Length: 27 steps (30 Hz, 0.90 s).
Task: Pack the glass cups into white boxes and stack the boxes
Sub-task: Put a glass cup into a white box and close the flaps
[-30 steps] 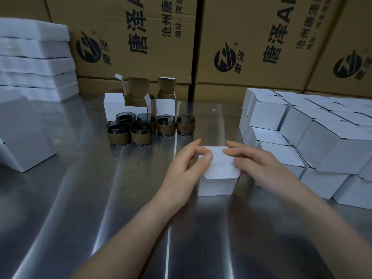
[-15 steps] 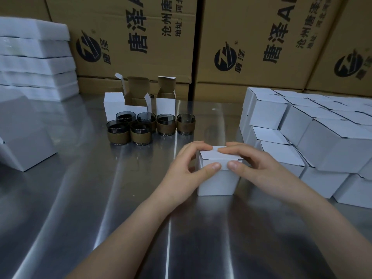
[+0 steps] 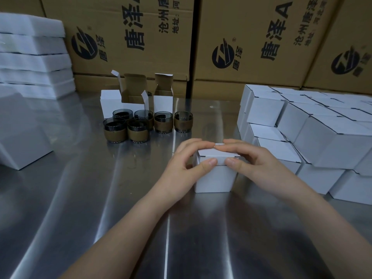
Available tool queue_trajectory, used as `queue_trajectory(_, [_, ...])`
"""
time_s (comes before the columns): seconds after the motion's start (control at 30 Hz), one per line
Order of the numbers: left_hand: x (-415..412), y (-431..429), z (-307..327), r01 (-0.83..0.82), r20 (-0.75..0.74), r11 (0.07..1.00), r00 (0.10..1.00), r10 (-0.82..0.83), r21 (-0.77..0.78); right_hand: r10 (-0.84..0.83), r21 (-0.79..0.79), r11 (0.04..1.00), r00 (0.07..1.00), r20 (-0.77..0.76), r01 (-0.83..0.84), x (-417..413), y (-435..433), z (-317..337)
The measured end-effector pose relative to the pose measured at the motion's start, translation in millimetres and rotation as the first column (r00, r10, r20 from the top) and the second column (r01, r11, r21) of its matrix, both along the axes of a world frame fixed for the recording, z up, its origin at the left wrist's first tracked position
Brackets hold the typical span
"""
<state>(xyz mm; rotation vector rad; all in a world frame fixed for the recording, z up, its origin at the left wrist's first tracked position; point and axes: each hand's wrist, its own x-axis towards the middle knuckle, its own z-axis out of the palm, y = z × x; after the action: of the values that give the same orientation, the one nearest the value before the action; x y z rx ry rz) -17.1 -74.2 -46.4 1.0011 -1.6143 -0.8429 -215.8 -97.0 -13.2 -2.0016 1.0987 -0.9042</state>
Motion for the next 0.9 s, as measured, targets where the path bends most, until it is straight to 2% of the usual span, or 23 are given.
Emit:
queue_trajectory(0.37, [-3.1, 1.9, 3.0, -0.048, -0.016, 0.997, 0.999, 0.049, 0.065, 0.039, 0.045, 0.998, 0.997, -0.065, -0.036, -4.6, 2.3, 3.7])
queue_trajectory(0.53, [-3.4, 0.6, 2.5, -0.063, 0.01, 0.995, 0.998, 0.062, 0.073, 0.002, 0.148, 0.989, 1.0, 0.027, -0.006, -1.5, 5.5, 8.9])
queue_trajectory(0.9, [-3.7, 0.1, 1.6, -0.057, 0.021, 0.997, 0.998, 0.056, 0.052, -0.001, 0.143, 0.99, 0.999, 0.033, -0.004, -0.5, 5.1, 7.6])
